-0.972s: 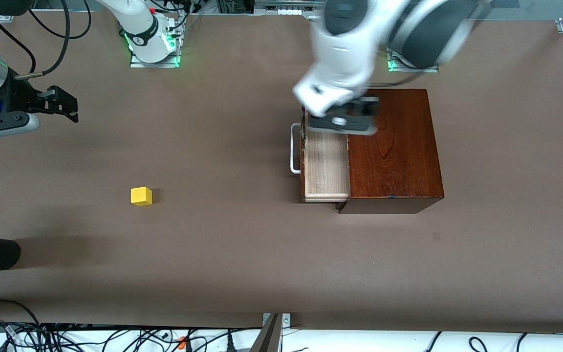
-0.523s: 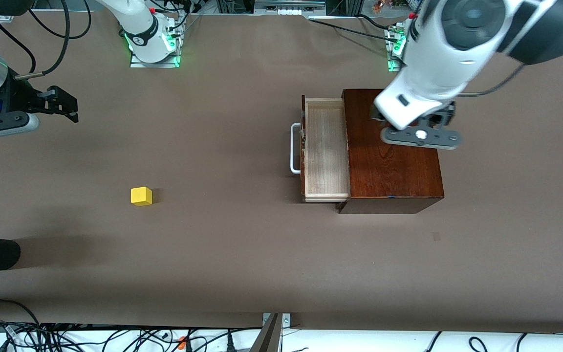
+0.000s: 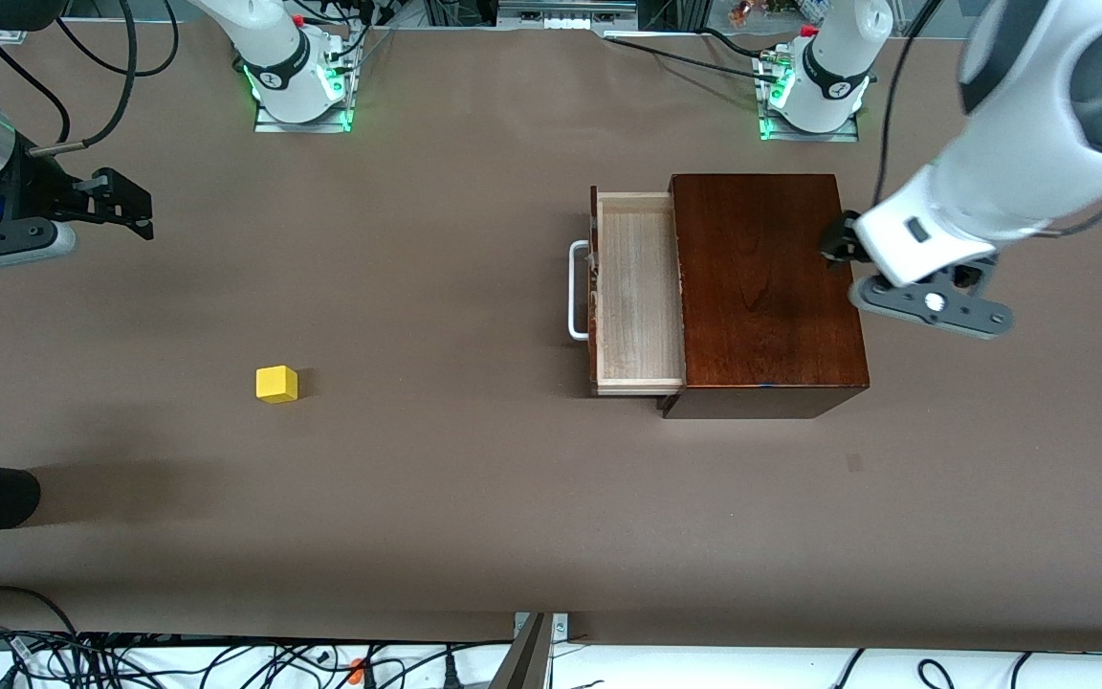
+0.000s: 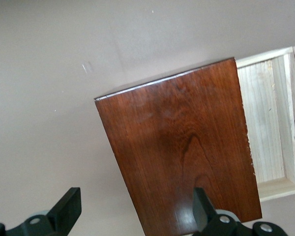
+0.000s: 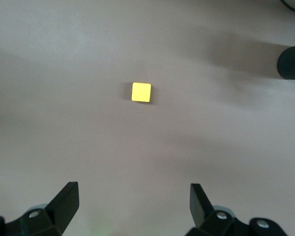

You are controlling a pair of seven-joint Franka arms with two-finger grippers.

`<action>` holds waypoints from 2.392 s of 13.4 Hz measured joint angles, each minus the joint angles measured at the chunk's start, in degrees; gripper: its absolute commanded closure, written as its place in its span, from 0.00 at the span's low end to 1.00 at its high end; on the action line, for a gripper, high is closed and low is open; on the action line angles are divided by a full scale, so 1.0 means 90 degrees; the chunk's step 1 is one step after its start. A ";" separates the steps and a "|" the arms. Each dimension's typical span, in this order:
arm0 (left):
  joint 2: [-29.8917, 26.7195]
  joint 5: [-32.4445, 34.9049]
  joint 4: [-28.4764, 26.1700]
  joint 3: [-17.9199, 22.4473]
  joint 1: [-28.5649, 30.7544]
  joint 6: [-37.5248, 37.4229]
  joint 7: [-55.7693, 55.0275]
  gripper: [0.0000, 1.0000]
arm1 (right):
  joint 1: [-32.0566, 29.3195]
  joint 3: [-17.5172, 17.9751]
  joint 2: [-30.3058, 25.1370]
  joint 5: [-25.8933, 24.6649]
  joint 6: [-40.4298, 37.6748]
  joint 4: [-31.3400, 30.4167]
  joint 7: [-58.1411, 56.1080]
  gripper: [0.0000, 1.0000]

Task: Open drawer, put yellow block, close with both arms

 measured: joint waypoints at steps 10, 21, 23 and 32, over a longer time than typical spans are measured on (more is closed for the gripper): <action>-0.1200 -0.0148 -0.1454 0.1197 -0.0389 0.0927 0.0230 0.00 | 0.0000 0.0000 0.0000 0.0000 0.0000 0.0000 0.0000 0.00; -0.1514 -0.0309 -0.1979 0.1581 -0.0398 0.0982 0.0495 0.00 | 0.0000 0.0000 0.0001 0.0000 0.0000 0.0000 0.0000 0.00; -0.1514 -0.0309 -0.1978 0.1549 -0.0401 0.0982 0.0496 0.00 | 0.0000 0.0000 0.0001 0.0000 0.0000 0.0000 0.0000 0.00; -0.1514 -0.0310 -0.1978 0.1530 -0.0426 0.0982 0.0499 0.00 | 0.0000 0.0000 0.0001 0.0000 0.0000 0.0000 0.0000 0.00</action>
